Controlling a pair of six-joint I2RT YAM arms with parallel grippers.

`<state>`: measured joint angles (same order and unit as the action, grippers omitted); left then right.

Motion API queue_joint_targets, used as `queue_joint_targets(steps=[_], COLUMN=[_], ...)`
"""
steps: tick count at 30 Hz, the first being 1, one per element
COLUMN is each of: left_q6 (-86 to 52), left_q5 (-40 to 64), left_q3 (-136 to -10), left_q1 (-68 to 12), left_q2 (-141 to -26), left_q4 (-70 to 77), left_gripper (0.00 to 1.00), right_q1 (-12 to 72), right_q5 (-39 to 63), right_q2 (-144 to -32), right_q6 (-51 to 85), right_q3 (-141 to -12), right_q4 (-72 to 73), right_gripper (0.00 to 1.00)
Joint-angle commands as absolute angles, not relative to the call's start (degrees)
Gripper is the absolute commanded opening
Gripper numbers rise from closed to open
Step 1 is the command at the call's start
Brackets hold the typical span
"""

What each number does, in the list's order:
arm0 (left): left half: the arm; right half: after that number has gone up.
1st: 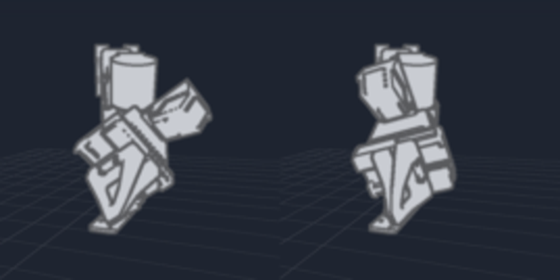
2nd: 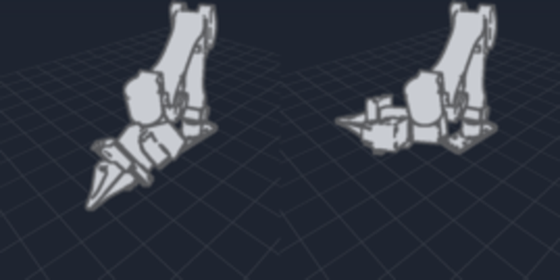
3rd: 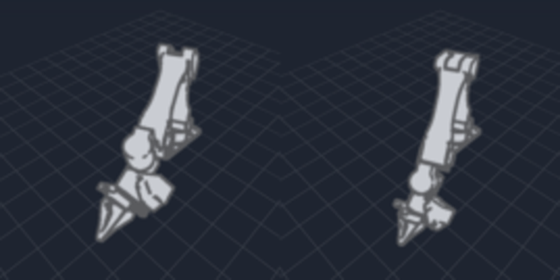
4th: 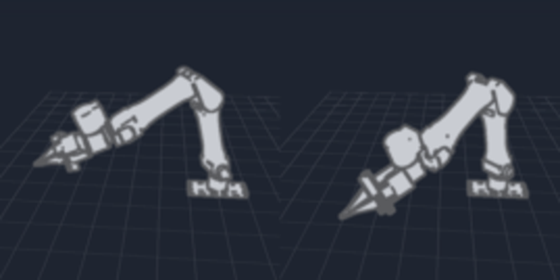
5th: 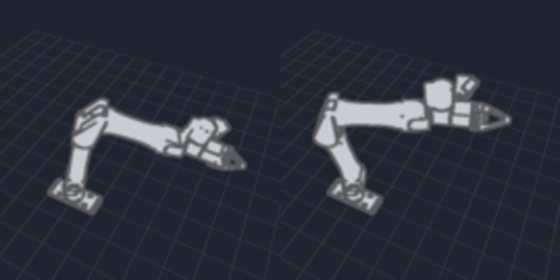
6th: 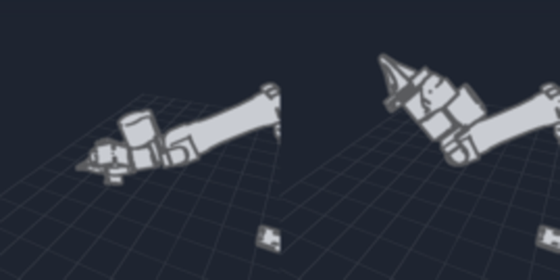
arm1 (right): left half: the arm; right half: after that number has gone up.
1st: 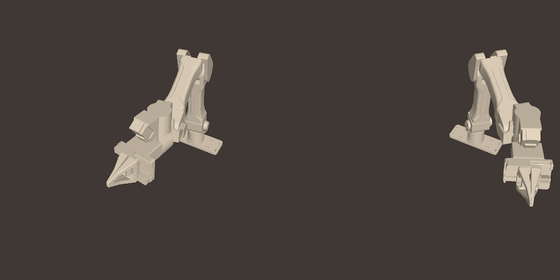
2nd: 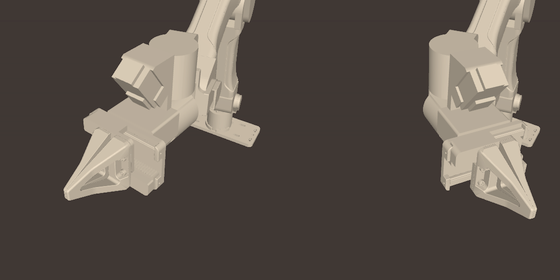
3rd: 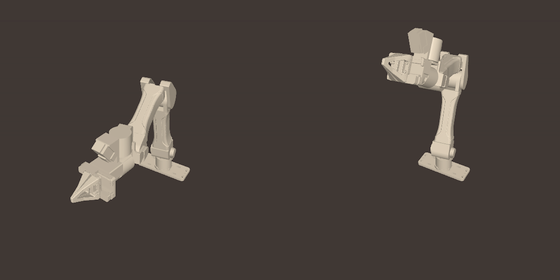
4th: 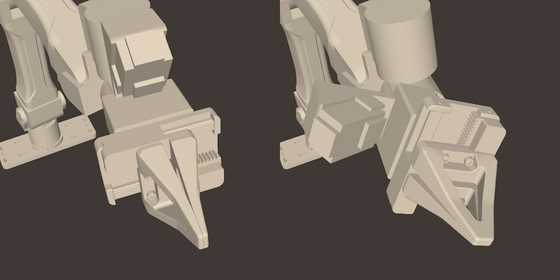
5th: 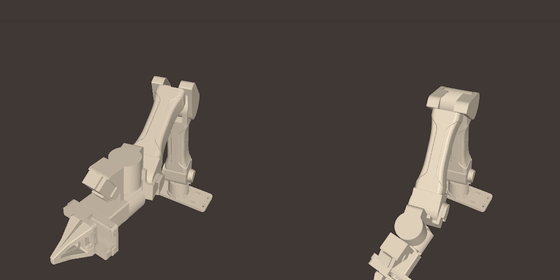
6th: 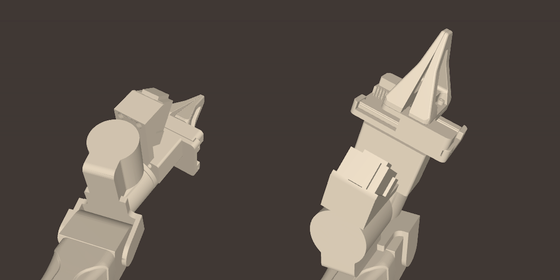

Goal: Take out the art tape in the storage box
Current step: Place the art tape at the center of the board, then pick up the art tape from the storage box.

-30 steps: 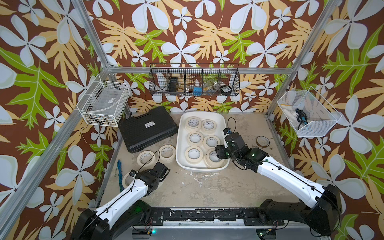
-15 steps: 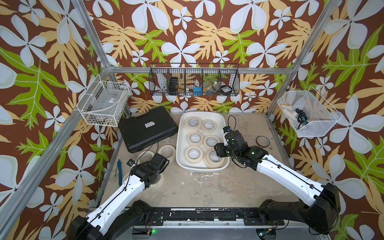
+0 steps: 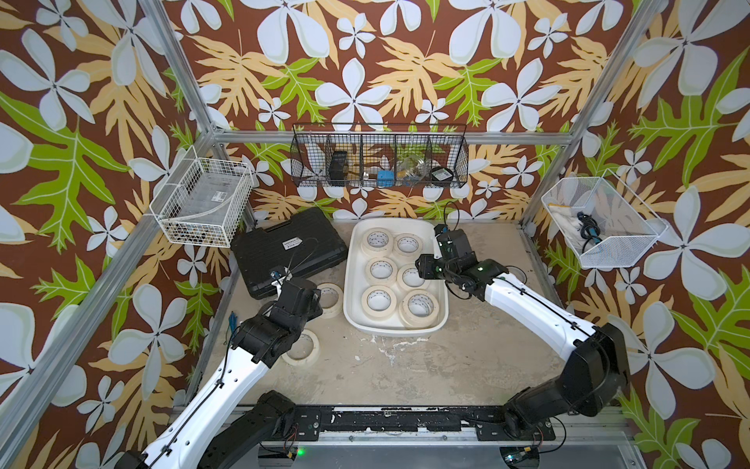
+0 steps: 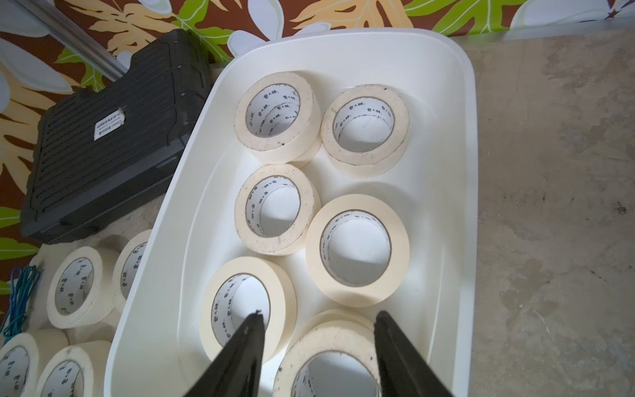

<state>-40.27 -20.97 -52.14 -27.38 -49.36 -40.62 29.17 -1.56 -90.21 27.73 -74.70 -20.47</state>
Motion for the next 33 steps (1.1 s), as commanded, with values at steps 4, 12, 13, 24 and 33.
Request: queue_joint_targets(steps=[4, 12, 13, 24, 33], left_q6=[-29.8, -29.5, -29.4, -29.6, -30.1], left_q5=[-8.6, -7.6, -7.5, -6.5, -5.7], left_q3=[-53.4, -51.8, -51.8, -50.2, -49.0], left_q1=[-27.2, -27.2, -27.2, -27.2, -27.3], left_q2=[-49.3, -46.9, -47.1, -46.4, -45.4], left_q4=[-37.5, -37.1, -37.3, -37.8, -37.8], left_gripper=[0.64, 0.67, 0.67, 0.66, 0.67], right_q1=[28.1, 27.9, 27.9, 27.7, 27.4], right_q5=[-0.5, 1.2, 1.2, 3.2, -0.3], right_q2=[-101.8, -115.0, -116.2, -126.1, -133.7], right_q6=[26.7, 28.5, 28.7, 30.6, 33.4], right_q3=[-84.9, -95.9, -96.9, -108.4, -118.5], right_q4=[-19.7, -21.6, -21.8, -24.3, -27.0], right_gripper=[0.54, 0.53, 0.53, 0.52, 0.52])
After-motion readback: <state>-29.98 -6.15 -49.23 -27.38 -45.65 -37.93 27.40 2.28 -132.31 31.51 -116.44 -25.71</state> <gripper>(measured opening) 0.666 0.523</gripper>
